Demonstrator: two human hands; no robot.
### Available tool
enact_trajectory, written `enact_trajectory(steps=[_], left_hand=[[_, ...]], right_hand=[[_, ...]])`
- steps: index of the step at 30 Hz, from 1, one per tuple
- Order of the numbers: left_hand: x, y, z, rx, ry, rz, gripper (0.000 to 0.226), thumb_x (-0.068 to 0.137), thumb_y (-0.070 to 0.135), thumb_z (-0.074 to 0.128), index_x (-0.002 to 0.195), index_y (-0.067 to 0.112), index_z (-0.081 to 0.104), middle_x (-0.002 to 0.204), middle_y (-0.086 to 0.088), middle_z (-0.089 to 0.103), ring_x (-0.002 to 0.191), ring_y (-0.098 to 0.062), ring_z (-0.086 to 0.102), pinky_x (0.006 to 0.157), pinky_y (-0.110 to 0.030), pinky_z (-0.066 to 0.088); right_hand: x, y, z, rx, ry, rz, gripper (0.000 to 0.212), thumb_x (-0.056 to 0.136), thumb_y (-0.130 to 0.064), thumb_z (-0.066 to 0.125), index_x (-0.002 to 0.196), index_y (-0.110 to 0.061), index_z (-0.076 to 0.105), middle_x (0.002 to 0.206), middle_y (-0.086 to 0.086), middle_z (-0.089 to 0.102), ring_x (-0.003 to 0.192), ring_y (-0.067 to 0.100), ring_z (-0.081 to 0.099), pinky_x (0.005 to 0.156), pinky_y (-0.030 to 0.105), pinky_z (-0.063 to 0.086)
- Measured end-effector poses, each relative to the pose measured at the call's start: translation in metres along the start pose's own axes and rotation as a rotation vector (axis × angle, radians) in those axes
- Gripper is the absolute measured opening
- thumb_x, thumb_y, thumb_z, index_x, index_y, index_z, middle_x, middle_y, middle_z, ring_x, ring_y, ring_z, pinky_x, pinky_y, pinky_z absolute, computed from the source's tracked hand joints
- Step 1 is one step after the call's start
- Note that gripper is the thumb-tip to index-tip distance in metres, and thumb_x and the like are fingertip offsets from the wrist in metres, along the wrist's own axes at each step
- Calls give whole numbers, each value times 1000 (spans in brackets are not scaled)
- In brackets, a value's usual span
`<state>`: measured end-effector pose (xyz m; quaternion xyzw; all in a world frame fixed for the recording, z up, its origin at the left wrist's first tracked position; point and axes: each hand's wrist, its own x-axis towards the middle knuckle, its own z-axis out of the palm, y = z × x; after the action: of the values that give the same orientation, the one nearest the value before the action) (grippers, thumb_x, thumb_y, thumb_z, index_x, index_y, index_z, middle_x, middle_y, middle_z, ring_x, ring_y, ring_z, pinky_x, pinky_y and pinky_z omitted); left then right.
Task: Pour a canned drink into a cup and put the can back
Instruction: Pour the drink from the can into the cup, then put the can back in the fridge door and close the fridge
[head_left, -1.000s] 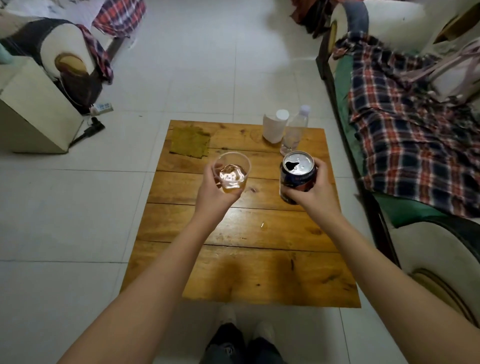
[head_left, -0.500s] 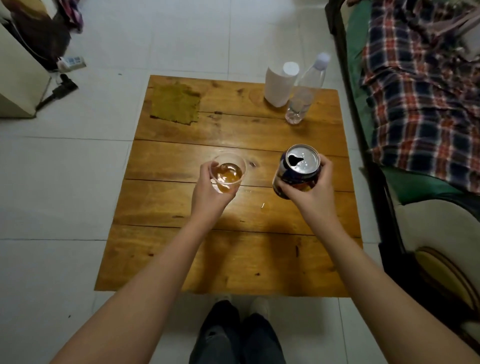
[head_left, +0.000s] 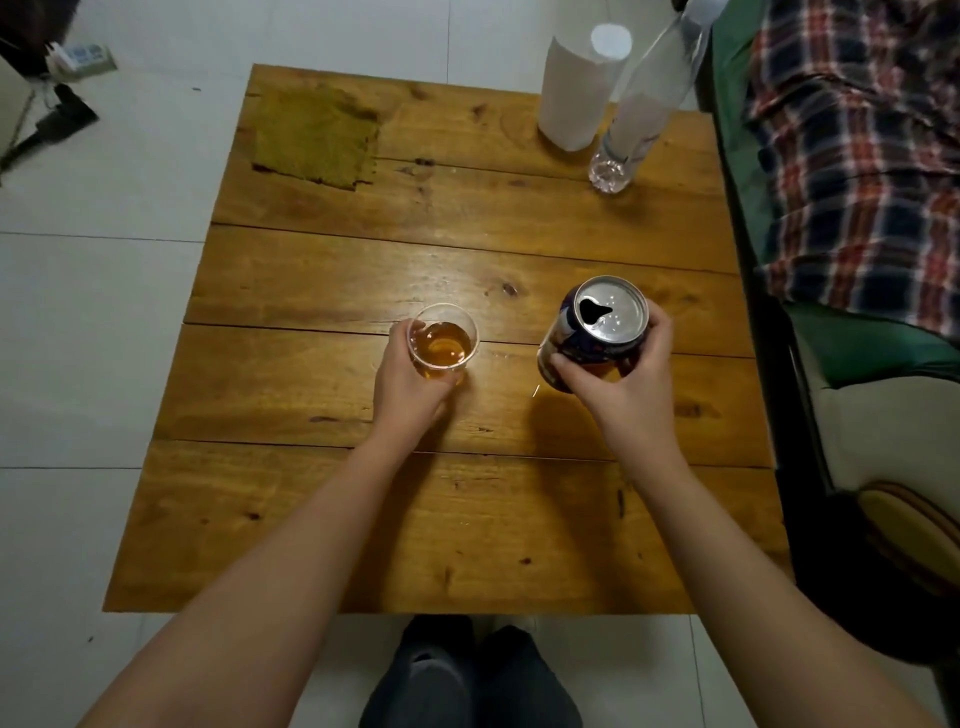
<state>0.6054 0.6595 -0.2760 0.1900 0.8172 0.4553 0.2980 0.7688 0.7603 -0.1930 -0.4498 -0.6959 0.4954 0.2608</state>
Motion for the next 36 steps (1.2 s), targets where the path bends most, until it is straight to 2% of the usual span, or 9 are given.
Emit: enact_trajectory(steps=[4,13,17,19,21,25,28,31,36], left_hand=[[5,-11,7,-15,19,26,65,69,20,80,123,24,44,108,14,52,100,-4,47,82,-21,37],[12,-14,14,-45,33,50,69,69,20,80,126,25,42,110,16,51,106,-4,48,85,-21,37],[11,-13,15,-51,34,59,69,70,19,79,128,26,43,111,17,51,105,-1,47,78,-8,33],[11,-13,14,-39,33,60,71,70,17,79,130,26,42,113,17,50,106,-1,46,81,-10,34],[11,-14,12,0,25,62,74,70,14,78,133,25,40,121,12,51,111,-3,45,89,-19,37],[11,-16,4,69,-15,11,87,67,12,79,140,22,32,136,-1,49,126,-17,44,105,-37,39],[5,-11,-7,95,-38,-27,89,70,9,77,143,22,28,135,-4,48,124,-17,45,99,-29,40],[-6,1,-22,86,-34,-65,83,74,9,73,143,21,28,136,-7,45,122,-19,47,91,-25,40],[-32,46,-56,18,45,-48,67,78,12,69,137,20,38,135,-4,47,125,-16,44,95,-24,36]], right_hand=[[1,12,6,18,6,-6,80,67,-14,80,130,-17,31,125,-7,45,117,8,47,105,30,39],[4,22,12,13,-7,1,81,67,-17,80,131,-20,30,124,-11,43,117,5,45,102,23,37],[5,20,10,4,-4,-6,81,67,-17,80,131,-17,30,123,-10,44,116,6,46,103,25,38],[6,18,8,5,-4,-9,81,67,-15,80,131,-17,30,119,-16,44,114,4,46,102,25,39],[6,15,6,5,-12,-14,80,68,-15,79,131,-18,30,115,-21,43,112,2,46,101,23,39],[4,6,1,-6,-22,-27,79,68,-16,79,130,-22,31,113,-25,42,109,-2,47,97,18,38],[4,-7,-2,0,-25,-45,79,68,-15,79,131,-20,31,113,-26,42,106,-9,45,93,11,37],[1,-26,-7,15,-35,-60,77,68,-16,79,130,-21,33,114,-24,45,107,-9,46,91,8,37],[-8,-76,-20,26,-75,-114,78,68,-18,79,132,-19,34,118,-19,46,111,-2,46,93,10,37]])
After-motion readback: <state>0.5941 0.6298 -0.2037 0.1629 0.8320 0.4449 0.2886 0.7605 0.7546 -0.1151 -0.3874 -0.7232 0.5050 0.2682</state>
